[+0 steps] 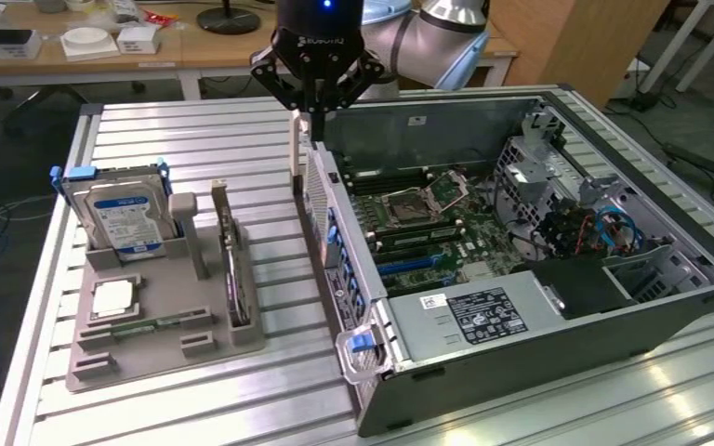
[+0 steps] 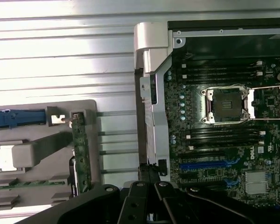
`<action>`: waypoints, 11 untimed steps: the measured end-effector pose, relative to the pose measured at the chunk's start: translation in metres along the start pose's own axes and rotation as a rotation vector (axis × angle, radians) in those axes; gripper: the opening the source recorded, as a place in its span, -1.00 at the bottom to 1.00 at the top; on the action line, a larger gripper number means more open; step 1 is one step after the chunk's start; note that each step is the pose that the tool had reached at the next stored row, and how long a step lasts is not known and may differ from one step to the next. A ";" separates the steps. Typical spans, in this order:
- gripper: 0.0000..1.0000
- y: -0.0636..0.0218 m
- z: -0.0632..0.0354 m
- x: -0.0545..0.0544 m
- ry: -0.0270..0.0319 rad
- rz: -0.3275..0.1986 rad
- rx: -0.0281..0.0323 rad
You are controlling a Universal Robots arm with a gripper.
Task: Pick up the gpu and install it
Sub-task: 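Reach for the gpu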
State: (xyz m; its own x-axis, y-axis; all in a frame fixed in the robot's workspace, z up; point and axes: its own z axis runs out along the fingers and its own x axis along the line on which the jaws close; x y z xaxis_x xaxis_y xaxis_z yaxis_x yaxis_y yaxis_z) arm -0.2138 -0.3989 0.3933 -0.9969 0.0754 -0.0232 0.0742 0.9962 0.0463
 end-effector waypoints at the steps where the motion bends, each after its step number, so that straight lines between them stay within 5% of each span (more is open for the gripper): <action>1: -0.80 -0.0001 0.0000 0.001 0.0000 0.000 0.0000; 11: -0.80 -0.0009 -0.0003 0.012 0.0000 0.000 0.0000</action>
State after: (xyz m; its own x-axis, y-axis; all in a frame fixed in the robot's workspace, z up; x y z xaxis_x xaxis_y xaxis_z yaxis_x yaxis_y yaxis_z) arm -0.2263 -0.3989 0.3933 -0.9969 0.0753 -0.0232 0.0742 0.9962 0.0462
